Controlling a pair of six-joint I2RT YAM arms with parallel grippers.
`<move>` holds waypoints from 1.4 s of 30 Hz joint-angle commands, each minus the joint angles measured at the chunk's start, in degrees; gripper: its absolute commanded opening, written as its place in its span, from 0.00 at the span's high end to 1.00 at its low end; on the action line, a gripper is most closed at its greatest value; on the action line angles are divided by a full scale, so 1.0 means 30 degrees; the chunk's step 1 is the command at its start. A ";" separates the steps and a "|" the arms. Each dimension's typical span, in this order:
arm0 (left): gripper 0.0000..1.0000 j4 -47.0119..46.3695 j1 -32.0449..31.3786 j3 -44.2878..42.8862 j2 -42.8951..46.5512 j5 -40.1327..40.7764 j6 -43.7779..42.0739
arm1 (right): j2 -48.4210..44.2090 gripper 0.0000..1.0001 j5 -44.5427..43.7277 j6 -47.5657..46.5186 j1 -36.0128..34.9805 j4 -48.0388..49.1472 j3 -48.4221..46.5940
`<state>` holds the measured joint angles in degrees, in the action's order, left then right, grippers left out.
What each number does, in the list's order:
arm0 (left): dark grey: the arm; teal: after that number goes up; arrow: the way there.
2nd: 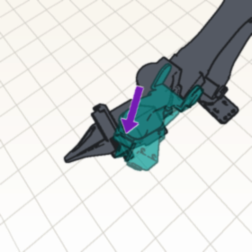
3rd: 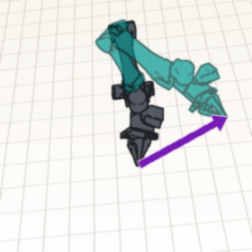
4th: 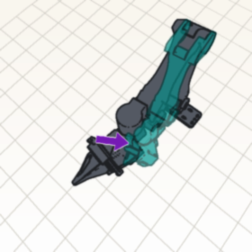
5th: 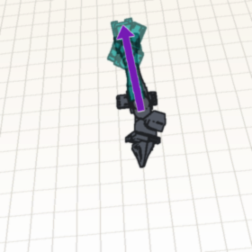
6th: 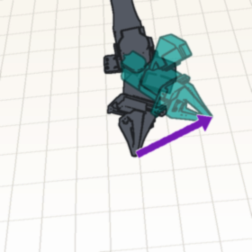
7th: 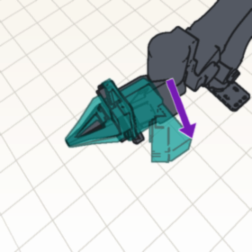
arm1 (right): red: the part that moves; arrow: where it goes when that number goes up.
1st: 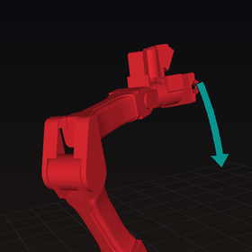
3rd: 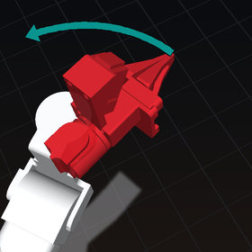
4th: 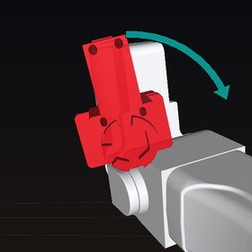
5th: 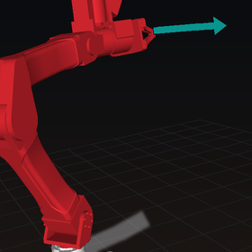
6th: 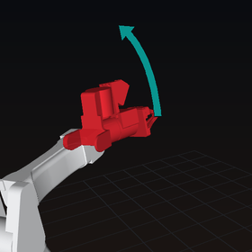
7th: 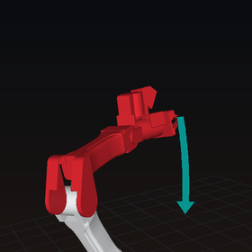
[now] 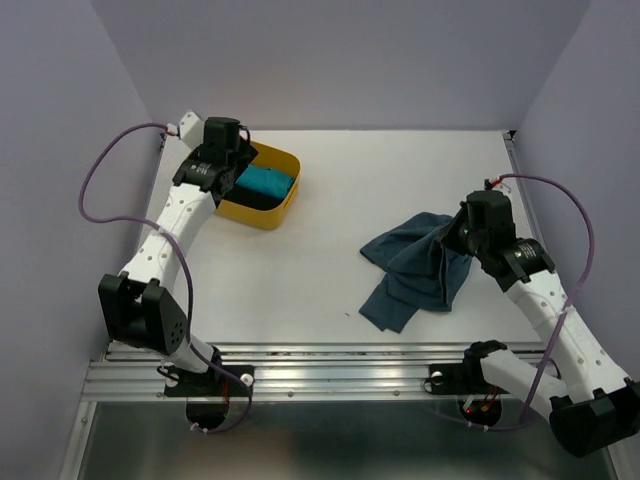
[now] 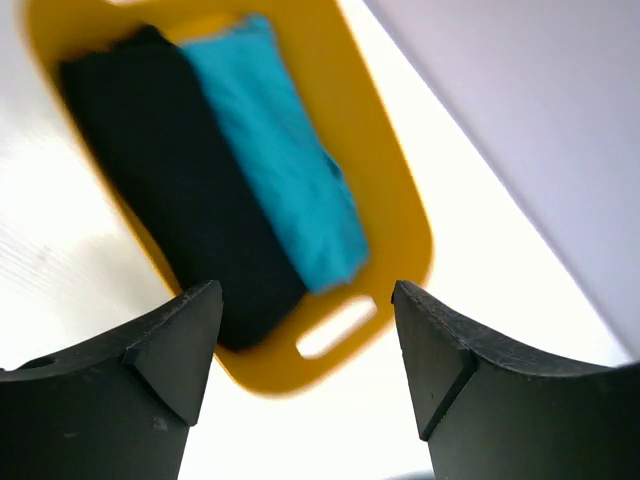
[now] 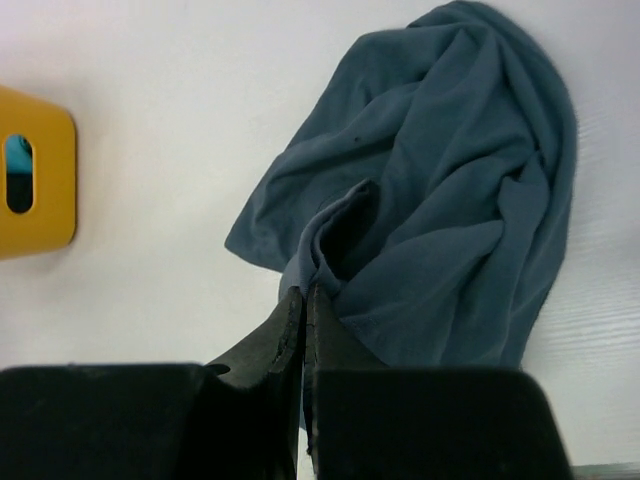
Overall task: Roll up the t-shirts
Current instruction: Move the bin to the corner of the board.
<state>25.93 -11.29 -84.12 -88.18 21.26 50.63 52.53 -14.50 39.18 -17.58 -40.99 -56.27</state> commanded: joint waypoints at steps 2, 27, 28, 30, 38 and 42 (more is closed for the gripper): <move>0.21 0.0291 -0.3470 -0.0672 0.2292 0.0768 -0.2607 | 0.2288 0.99 0.4008 -0.0756 -0.0055 0.3231 0.0125; 0.21 0.2576 -0.3325 -0.4275 0.5167 0.0267 -0.6358 | 0.5788 0.99 -0.1202 -0.3626 -0.5014 0.3528 -1.0317; 0.20 0.2634 -0.3588 -0.4508 0.4933 0.0384 -0.6708 | 0.5026 0.99 -0.1114 -0.3510 -0.4341 0.3353 -0.8275; 0.20 0.2956 -0.3882 -0.4947 0.4698 0.0415 -0.7032 | 0.2952 0.99 -0.2042 -0.3100 -0.2587 0.2741 -0.6243; 0.20 0.2604 -0.6279 -0.3457 0.3938 0.1786 -0.8085 | 0.0798 0.46 -0.4455 -0.1258 0.1377 0.0542 0.0152; 0.20 0.3924 -0.7133 -0.2788 0.2618 0.1356 -0.7796 | 0.1853 0.28 -0.2061 -0.0433 0.1379 -0.0075 -0.0168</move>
<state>35.46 -30.48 -95.24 -77.23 24.29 28.60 57.58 -23.94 34.46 -13.54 -40.60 -54.89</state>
